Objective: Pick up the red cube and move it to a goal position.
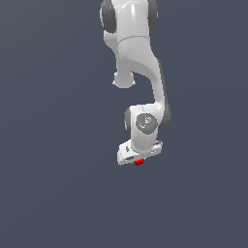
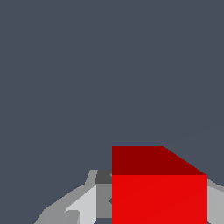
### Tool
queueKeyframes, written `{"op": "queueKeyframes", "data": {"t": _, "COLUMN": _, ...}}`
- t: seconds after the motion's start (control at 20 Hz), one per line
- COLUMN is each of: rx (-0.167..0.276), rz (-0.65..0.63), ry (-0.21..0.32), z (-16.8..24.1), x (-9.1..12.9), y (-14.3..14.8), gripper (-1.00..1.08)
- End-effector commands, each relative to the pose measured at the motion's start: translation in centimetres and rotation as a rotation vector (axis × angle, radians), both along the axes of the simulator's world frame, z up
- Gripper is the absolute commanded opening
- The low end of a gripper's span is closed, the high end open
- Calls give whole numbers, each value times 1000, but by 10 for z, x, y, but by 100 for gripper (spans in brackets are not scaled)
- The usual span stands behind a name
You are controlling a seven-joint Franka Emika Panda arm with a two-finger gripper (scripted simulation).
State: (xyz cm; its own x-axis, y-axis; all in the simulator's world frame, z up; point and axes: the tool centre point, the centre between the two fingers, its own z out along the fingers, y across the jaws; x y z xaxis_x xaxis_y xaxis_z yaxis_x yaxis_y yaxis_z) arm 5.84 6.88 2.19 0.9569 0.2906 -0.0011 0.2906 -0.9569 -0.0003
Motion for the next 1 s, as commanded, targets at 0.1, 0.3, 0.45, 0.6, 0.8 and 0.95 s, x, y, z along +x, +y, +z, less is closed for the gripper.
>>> {"op": "queueKeyframes", "data": {"t": 0.1, "rx": 0, "rz": -1, "ry": -1, "z": 7, "x": -6, "y": -3, "gripper": -100}}
{"op": "queueKeyframes", "data": {"t": 0.3, "rx": 0, "rz": -1, "ry": -1, "z": 17, "x": -17, "y": -8, "gripper": -100}}
{"op": "queueKeyframes", "data": {"t": 0.45, "rx": 0, "rz": -1, "ry": -1, "z": 27, "x": -28, "y": -13, "gripper": -100}}
{"op": "queueKeyframes", "data": {"t": 0.6, "rx": 0, "rz": -1, "ry": -1, "z": 41, "x": -41, "y": -19, "gripper": -100}}
{"op": "queueKeyframes", "data": {"t": 0.8, "rx": -1, "rz": -1, "ry": -1, "z": 62, "x": -63, "y": -29, "gripper": -100}}
{"op": "queueKeyframes", "data": {"t": 0.95, "rx": -1, "rz": -1, "ry": -1, "z": 80, "x": -81, "y": -38, "gripper": -100}}
